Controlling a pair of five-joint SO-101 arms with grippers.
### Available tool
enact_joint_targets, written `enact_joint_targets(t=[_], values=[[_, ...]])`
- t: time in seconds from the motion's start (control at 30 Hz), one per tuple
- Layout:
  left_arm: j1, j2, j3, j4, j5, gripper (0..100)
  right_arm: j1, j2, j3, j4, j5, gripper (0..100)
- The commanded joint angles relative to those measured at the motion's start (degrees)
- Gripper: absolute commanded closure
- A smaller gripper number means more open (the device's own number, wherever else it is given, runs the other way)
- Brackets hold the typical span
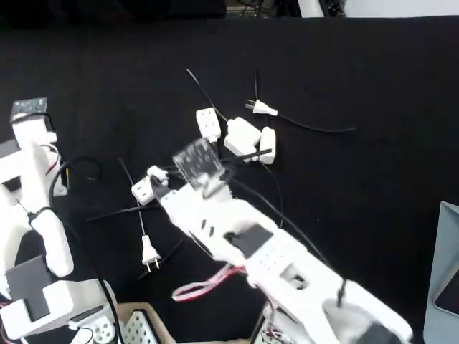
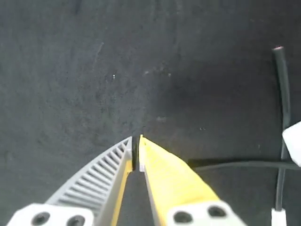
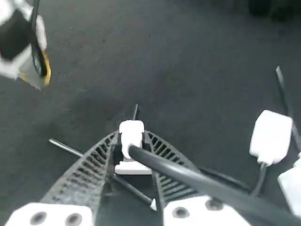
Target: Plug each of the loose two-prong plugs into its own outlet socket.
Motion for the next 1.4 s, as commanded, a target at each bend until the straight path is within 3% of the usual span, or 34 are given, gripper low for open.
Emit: enact_joint_targets(t=[0.0, 0.27, 0.53, 1.1, 1.37], values=[[-0.22, -2.64, 4.26, -6.42, 5.19, 96, -1.05, 8.66, -11.65, 5.89, -2.73, 98.7], [-0.92, -2.81, 11.74, -15.56, 11.96, 96, -1.23, 21.49, -19.74, 7.65, -2.90, 98.7], [-1.27, -5.98, 14.02, -16.18, 12.66, 96, -4.40, 26.59, -26.77, 14.86, -2.99, 98.7], [-1.36, -7.30, 14.99, -16.18, 12.57, 96, -4.04, 34.24, -30.11, 14.59, -2.99, 98.7], [-1.36, -7.21, 14.99, -16.18, 12.48, 96, -3.96, 34.24, -27.21, 8.26, -2.73, 98.7]])
